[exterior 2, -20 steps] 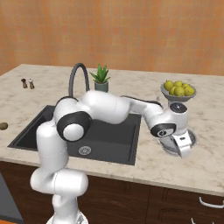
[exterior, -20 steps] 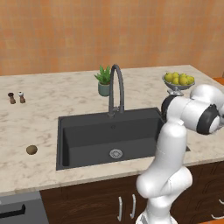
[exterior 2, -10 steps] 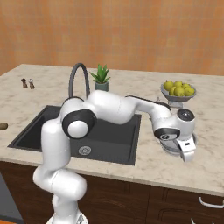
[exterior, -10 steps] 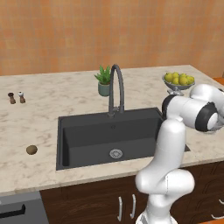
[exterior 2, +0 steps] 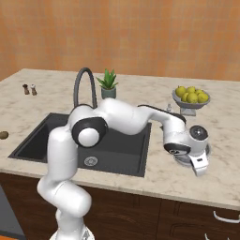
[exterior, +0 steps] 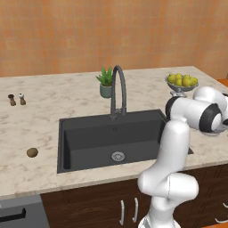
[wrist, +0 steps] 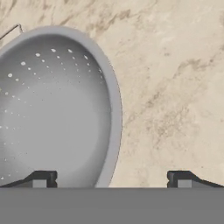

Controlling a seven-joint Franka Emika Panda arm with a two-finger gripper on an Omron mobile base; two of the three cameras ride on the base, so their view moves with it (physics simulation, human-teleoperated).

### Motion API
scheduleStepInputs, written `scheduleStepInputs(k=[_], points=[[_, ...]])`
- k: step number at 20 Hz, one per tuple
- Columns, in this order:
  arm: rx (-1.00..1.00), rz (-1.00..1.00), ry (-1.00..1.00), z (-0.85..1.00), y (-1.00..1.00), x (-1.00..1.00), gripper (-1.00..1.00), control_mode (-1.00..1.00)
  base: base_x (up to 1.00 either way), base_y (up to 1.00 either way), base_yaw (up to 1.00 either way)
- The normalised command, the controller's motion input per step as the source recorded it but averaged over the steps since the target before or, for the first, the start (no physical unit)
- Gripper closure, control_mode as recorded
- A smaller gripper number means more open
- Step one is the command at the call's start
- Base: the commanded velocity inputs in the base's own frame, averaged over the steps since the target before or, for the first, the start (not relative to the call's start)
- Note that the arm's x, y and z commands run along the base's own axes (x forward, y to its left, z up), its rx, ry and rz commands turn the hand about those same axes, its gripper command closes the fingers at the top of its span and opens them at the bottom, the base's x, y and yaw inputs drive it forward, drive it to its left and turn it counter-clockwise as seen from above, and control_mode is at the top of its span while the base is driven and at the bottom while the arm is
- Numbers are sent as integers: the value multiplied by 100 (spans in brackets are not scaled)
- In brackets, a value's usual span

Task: Put the colander in the sink, put the kiwi in the colander, and turn on the sink faucet and pour water over the colander.

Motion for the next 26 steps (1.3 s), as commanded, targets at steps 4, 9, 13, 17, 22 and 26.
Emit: scheduleStepInputs(k=[4,9,13,17,22,26], points=[[1,3,-6,-17,0,42,-100,-100,0,0,0],[1,3,-3,-15,0,37,-100,-100,0,0,0],[0,1,-2,-16,0,25,100,-100,0,0,0],[0,0,0,-2,0,12,100,-100,0,0,0],[-3,23,-3,3,15,-34,100,-100,0,0,0],[-11,27,-13,27,32,-42,100,-100,0,0,0]])
